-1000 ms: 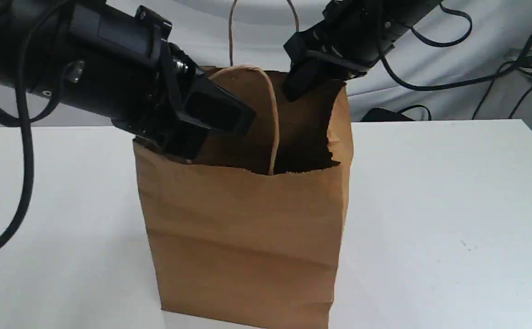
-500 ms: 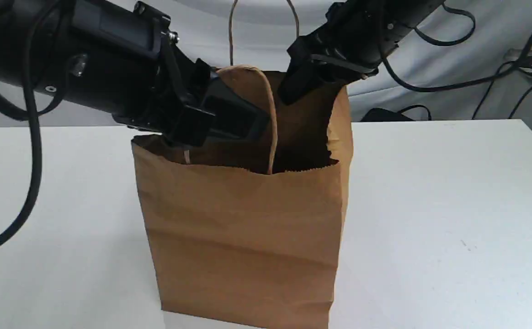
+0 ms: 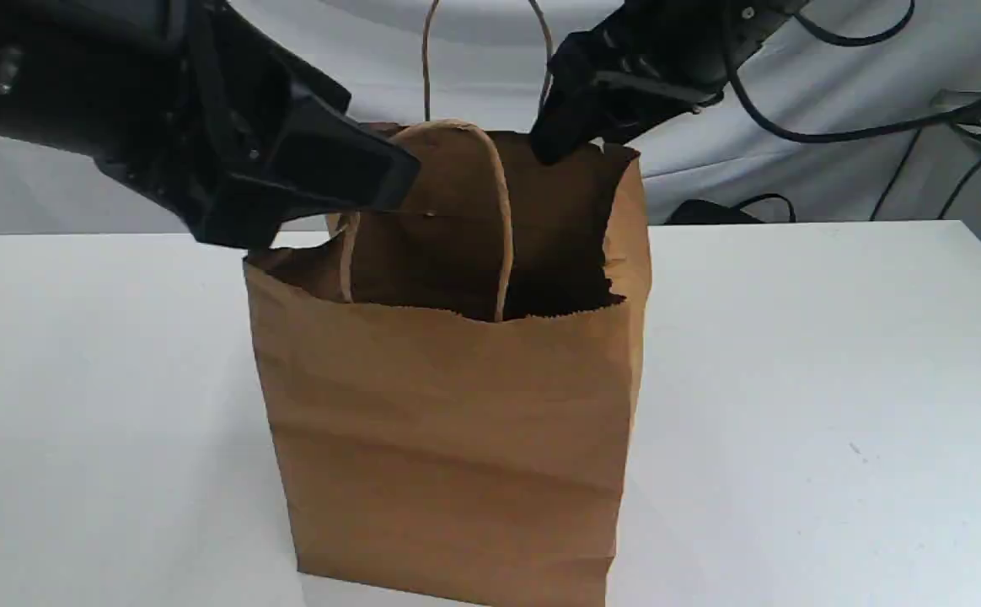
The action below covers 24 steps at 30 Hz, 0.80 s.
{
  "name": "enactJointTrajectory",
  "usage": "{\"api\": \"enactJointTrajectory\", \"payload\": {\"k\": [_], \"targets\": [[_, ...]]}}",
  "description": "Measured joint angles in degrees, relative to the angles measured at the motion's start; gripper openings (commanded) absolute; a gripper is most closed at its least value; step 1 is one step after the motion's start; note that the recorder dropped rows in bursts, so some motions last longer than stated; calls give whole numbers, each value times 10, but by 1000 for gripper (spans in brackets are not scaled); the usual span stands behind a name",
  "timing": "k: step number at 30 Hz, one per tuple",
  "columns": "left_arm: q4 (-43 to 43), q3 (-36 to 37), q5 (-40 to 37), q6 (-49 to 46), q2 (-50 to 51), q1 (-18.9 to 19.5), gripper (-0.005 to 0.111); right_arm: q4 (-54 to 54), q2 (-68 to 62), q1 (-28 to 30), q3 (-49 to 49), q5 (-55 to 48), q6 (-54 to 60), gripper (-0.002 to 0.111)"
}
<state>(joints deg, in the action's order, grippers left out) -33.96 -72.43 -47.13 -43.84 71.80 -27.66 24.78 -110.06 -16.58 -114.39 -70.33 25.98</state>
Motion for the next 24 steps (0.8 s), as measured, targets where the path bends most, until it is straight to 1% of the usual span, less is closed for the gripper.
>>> {"api": "enactJointTrajectory", "payload": {"k": [3, 6, 7, 10, 12, 16, 17, 20, 22, 24], "targets": [[13, 0, -34, 17, -19, 0, 56, -11, 15, 0, 0, 0, -6, 61], [40, 0, -74, 36, -42, 0, 44, -28, 35, 0, 0, 0, -22, 58], [50, 0, -94, 41, -53, 0, 38, -31, 42, 0, 0, 0, -26, 56], [67, 0, -142, 53, -75, 0, 16, -37, 72, 0, 0, 0, -34, 40], [73, 0, -171, 57, -95, 0, 1, -38, 96, 0, 0, 0, -35, 27], [76, 0, -207, 81, -134, 0, 0, -38, 141, 0, 0, 0, -35, 2], [76, 0, -212, 88, -146, 0, 0, -38, 150, 0, 0, 0, -35, 0], [76, 4, -216, 104, -183, 0, 0, -38, 185, 0, 0, 0, -35, 0], [76, 13, -208, 113, -215, 0, 0, -38, 206, 0, 0, 0, -35, 0], [78, 32, -182, 125, -262, 0, 0, -38, 230, 0, 1, 0, -35, 0]]}}
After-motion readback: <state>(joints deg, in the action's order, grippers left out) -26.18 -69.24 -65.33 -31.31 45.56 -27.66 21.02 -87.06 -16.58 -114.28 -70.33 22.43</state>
